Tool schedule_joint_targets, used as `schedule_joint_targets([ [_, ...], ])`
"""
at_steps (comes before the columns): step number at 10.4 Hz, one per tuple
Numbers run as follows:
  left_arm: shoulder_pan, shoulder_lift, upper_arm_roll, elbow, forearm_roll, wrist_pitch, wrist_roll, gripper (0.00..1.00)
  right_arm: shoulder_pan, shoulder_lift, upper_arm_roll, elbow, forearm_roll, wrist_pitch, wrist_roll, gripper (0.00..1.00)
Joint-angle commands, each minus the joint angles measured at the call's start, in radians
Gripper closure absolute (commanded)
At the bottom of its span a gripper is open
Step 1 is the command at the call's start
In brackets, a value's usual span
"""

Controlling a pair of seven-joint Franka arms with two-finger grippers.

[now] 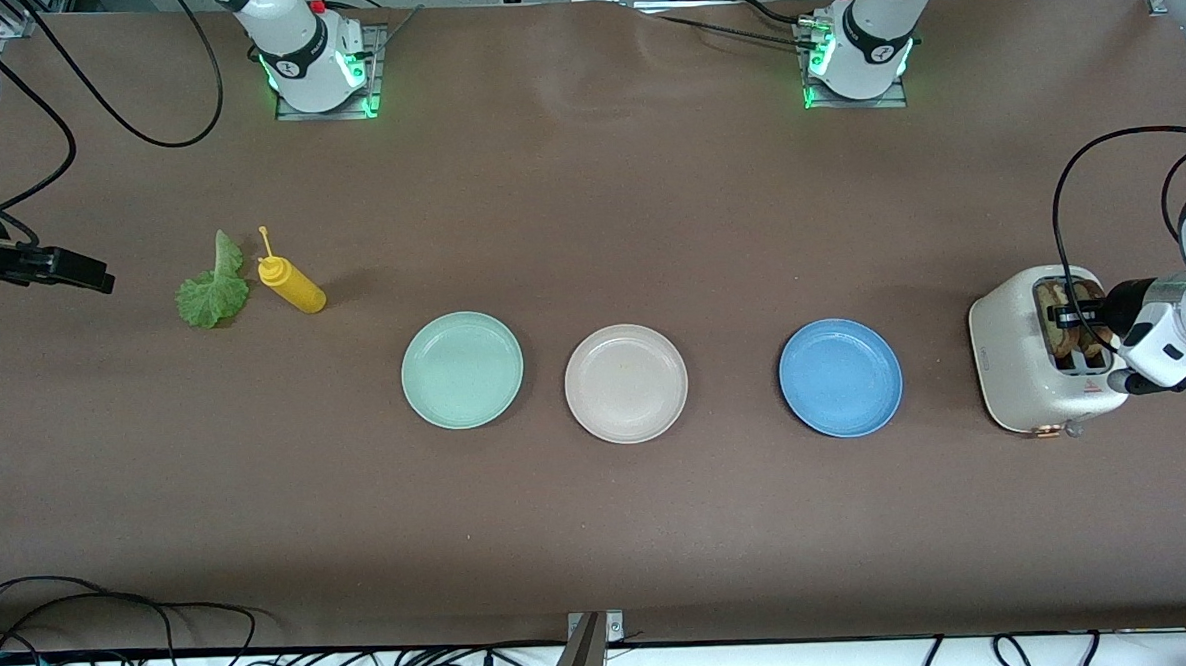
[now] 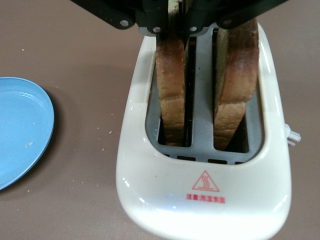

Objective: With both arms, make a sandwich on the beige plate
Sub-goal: 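Lower the left gripper and grasp one bread slice in the toaster, then lift the bread slice out of the toaster with the left gripper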

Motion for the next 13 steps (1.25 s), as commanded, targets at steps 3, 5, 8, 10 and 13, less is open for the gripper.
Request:
schedule_joint_targets([
  [3,0.019,-0.036,0.003,0.073,-0.016,-0.136,0.034,0.99,-0.007,-0.008,0.000,-0.003,0.015,-0.002,-0.017,0.00],
  [5,0.023,-0.036,0.004,0.128,-0.015,-0.197,0.042,0.99,-0.007,-0.007,0.000,-0.002,0.015,-0.002,-0.016,0.00],
  [8,0.023,-0.036,0.003,0.205,-0.015,-0.293,0.042,1.00,-0.007,-0.008,0.000,-0.003,0.015,-0.002,-0.017,0.00],
  [10,0.023,-0.036,0.003,0.262,-0.013,-0.363,0.042,1.00,-0.007,-0.008,0.000,-0.002,0.015,-0.002,-0.017,0.00],
  [13,0.017,-0.041,-0.005,0.285,-0.009,-0.386,0.043,1.00,-0.007,-0.007,0.000,-0.003,0.015,-0.002,-0.017,0.00],
])
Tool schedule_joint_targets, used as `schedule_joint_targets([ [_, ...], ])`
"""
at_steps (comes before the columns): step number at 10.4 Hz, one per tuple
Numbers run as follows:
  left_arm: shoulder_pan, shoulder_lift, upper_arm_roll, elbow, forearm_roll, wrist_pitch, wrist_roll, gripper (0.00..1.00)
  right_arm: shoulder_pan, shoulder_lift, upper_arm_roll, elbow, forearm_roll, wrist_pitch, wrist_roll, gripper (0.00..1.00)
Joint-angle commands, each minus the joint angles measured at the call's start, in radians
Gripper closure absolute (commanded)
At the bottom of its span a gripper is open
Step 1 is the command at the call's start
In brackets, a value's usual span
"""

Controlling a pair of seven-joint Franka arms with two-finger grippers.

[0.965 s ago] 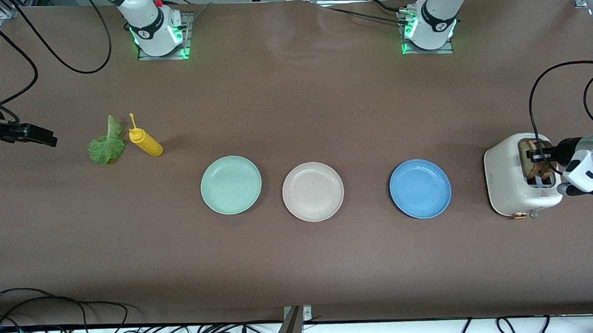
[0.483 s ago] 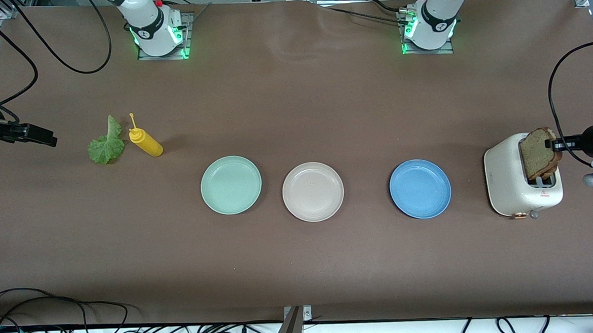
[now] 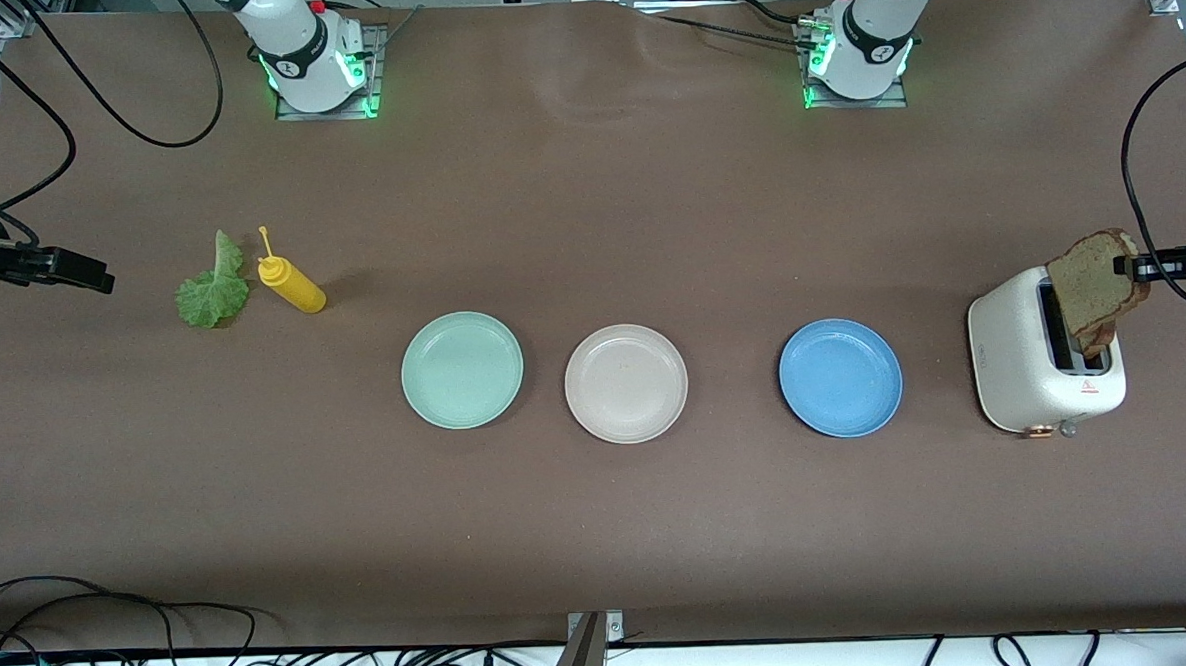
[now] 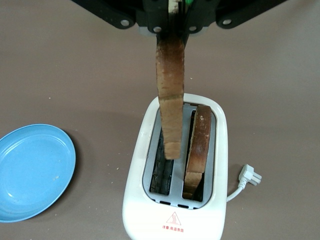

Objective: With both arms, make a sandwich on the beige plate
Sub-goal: 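Lift the bread slice out of the toaster with the left gripper, then carry the bread slice over the beige plate with the left gripper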

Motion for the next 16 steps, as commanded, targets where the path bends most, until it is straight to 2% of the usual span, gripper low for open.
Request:
schedule_joint_targets([
  [1,-0.006,-0.008,-0.013,0.020,0.002,-0.026,0.021,1.00,-0.007,-0.008,0.000,-0.002,0.015,-0.002,-0.016,0.00],
  [6,-0.063,-0.010,-0.047,0.038,-0.044,-0.020,0.017,1.00,-0.007,-0.008,0.000,-0.002,0.015,-0.002,-0.016,0.00],
  [8,-0.100,-0.051,-0.042,-0.027,-0.172,0.055,0.003,1.00,-0.007,-0.008,0.000,-0.002,0.015,-0.002,-0.016,0.00],
  [9,-0.124,-0.082,-0.042,-0.098,-0.223,0.110,-0.041,1.00,-0.007,-0.008,0.000,-0.003,0.015,-0.002,-0.016,0.00],
  [12,-0.208,-0.084,-0.042,-0.219,-0.454,0.257,-0.130,1.00,-0.007,-0.008,0.000,-0.002,0.015,-0.002,-0.016,0.00],
  [15,-0.323,-0.039,-0.044,-0.249,-0.617,0.365,-0.179,1.00,-0.007,-0.008,0.000,-0.003,0.015,-0.002,-0.016,0.00],
  [16,-0.359,-0.016,-0.044,-0.250,-0.712,0.393,-0.189,1.00,-0.007,-0.008,0.000,-0.002,0.015,-0.002,-0.016,0.00],
])
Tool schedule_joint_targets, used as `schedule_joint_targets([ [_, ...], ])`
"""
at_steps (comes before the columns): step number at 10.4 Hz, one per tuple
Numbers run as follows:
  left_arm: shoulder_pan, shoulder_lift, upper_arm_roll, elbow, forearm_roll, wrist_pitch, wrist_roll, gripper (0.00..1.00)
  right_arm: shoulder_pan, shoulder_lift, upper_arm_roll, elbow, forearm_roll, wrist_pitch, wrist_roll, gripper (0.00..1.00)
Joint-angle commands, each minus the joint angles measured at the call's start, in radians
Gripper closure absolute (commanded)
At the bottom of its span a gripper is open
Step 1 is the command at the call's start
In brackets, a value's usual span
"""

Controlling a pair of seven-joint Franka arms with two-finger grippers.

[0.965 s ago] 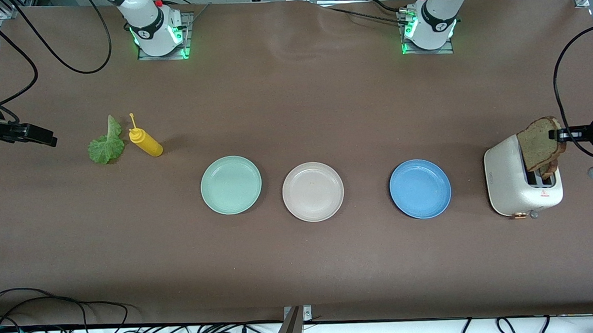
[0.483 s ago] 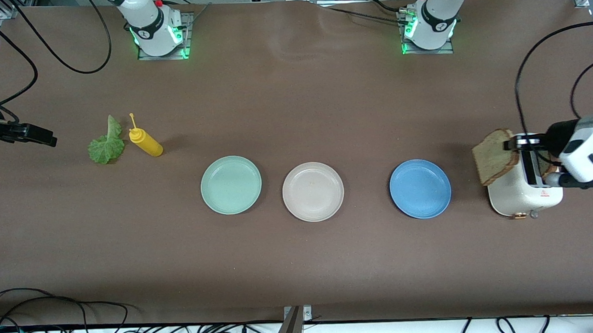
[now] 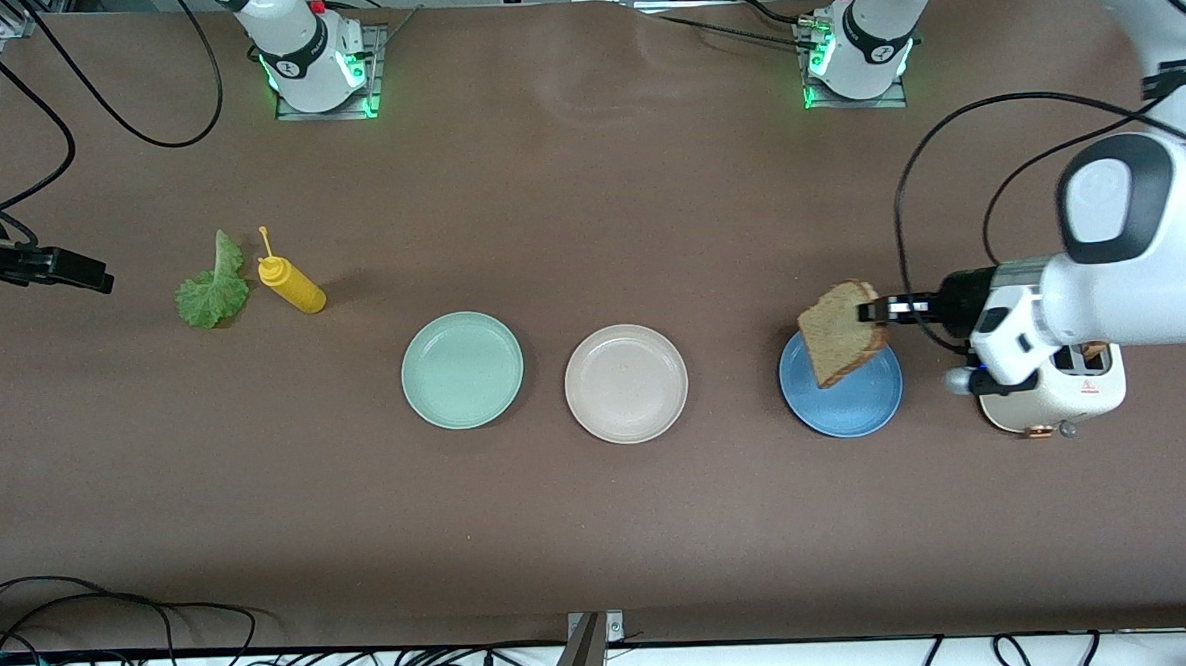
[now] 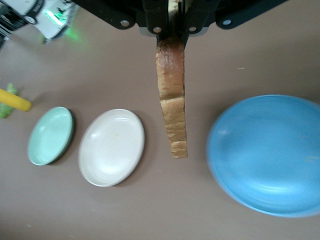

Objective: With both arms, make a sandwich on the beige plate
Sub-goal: 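Carry the bread slice over the beige plate with the left gripper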

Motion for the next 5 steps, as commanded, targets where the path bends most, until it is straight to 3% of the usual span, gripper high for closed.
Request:
schedule_joint_targets([
  [1,-0.101,0.050,0.010,-0.004,-0.197,0.084,-0.020,1.00,-0.006,-0.007,0.001,-0.002,0.015,-0.002,-0.016,0.00],
  [3,-0.207,0.122,0.010,0.005,-0.287,0.215,-0.011,1.00,-0.006,-0.008,0.001,-0.002,0.015,-0.002,-0.016,0.00],
  [5,-0.282,0.183,0.008,0.013,-0.295,0.331,-0.003,1.00,-0.006,-0.007,0.001,-0.002,0.015,-0.002,-0.016,0.00],
])
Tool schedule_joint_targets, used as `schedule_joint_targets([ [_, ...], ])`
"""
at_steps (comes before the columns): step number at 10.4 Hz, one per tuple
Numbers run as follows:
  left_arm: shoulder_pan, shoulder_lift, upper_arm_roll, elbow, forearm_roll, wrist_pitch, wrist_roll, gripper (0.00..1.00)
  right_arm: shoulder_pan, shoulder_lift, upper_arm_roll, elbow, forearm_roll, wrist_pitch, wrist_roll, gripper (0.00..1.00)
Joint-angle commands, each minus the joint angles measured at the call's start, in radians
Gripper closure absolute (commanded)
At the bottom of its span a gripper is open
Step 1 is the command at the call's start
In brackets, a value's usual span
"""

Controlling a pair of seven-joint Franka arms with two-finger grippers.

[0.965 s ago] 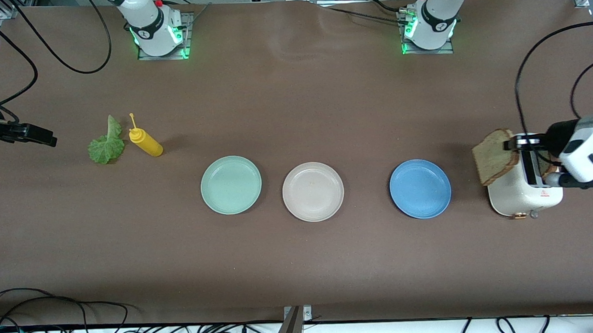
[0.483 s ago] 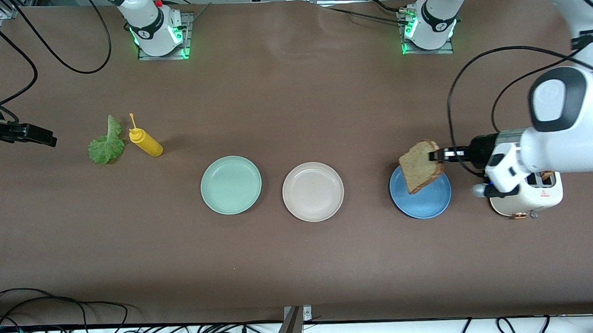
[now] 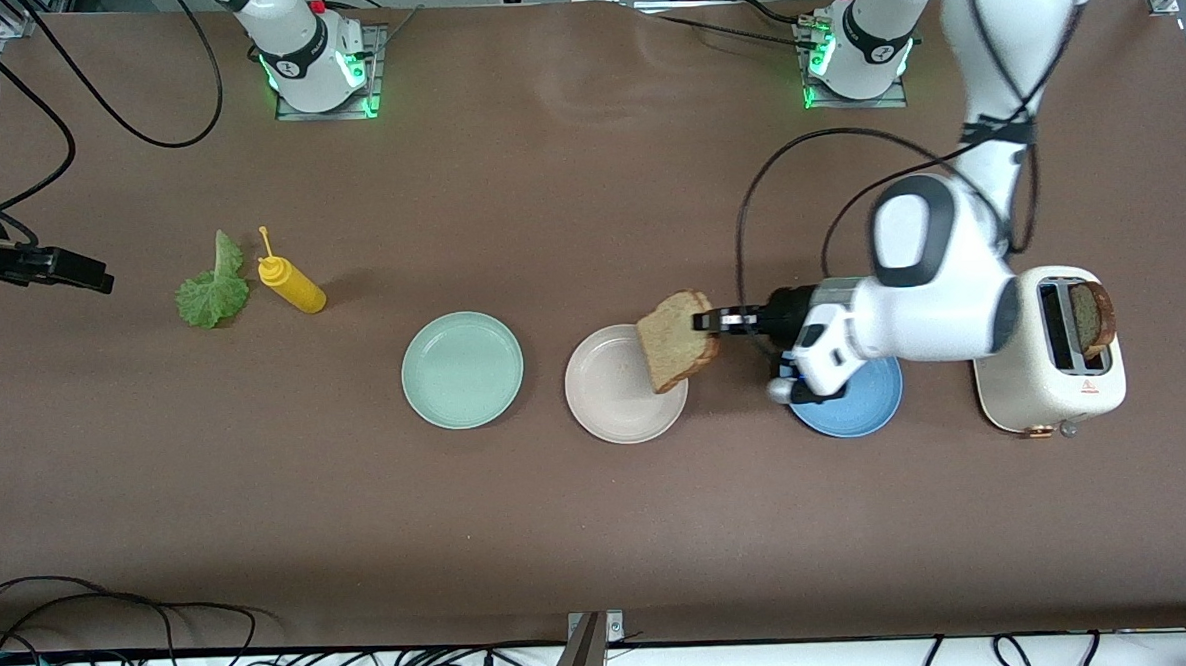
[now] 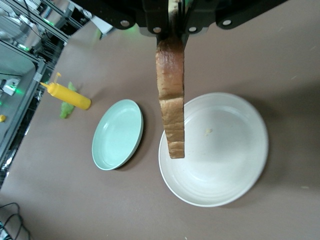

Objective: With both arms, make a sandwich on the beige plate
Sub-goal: 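Carry the bread slice over the beige plate with the left gripper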

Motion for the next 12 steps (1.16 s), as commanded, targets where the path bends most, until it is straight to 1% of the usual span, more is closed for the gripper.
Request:
schedule_joint_targets([
  [1,-0.048,0.068,0.008,0.040,-0.039,0.072,0.028,1.00,-0.006,-0.009,0.002,-0.003,0.015,-0.002,-0.015,0.00],
  [2,-0.065,0.097,0.008,0.065,-0.041,0.077,0.062,1.00,-0.006,-0.007,0.002,-0.002,0.015,-0.001,-0.015,0.00],
  [4,-0.076,0.128,0.008,0.088,-0.042,0.078,0.067,1.00,-0.006,-0.009,0.002,-0.003,0.015,-0.002,-0.015,0.00],
  [5,-0.084,0.139,0.006,0.093,-0.044,0.081,0.068,1.00,-0.006,-0.009,0.002,-0.002,0.015,-0.001,-0.015,0.00],
  [8,-0.113,0.174,0.006,0.103,-0.069,0.161,0.068,1.00,-0.006,-0.009,0.002,-0.003,0.015,-0.002,-0.015,0.00],
  [12,-0.116,0.190,0.006,0.108,-0.070,0.164,0.070,1.00,-0.006,-0.009,0.002,-0.003,0.015,-0.002,-0.015,0.00],
])
